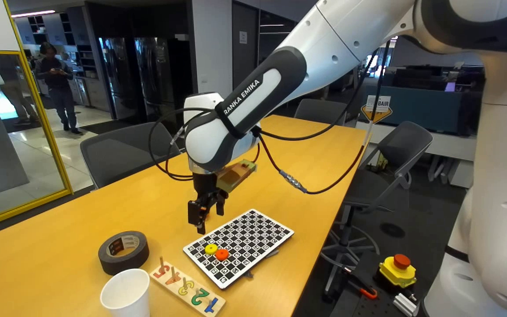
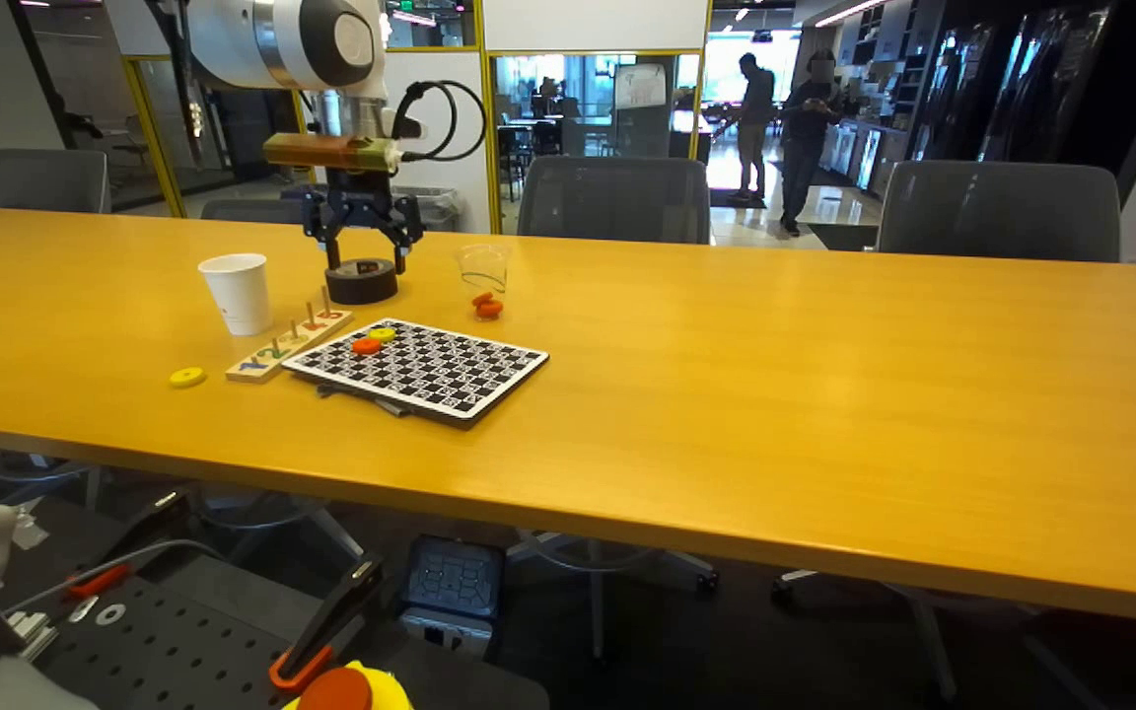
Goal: Put the orange circles into the transparent cup and the yellow circles into the white cup.
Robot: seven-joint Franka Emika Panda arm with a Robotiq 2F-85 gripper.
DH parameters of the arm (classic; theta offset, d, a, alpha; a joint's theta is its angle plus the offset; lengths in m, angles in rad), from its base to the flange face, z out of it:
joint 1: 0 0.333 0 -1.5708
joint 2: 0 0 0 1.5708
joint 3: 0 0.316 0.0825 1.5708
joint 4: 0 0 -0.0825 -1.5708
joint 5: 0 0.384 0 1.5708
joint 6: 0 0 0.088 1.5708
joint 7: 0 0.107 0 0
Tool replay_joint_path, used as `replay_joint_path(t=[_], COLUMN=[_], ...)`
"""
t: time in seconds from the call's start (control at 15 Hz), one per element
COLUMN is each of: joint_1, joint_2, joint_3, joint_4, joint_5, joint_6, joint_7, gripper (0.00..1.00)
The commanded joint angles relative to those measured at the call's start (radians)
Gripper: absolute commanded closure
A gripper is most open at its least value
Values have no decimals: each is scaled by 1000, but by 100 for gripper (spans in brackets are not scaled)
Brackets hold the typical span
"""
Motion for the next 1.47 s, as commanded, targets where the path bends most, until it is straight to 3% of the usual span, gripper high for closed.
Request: replay_joint_path(t=[0.0,0.53,1.4], joint_1=[25,33,52], joint_2=[-19,47,150], joint_3=[-14,-35,-27], joint_4=[-70,-75,-21], joint_5=[-22,-72,-60], joint_6=[110,177,190], joint_7=[124,192,161], gripper=[0,0,0])
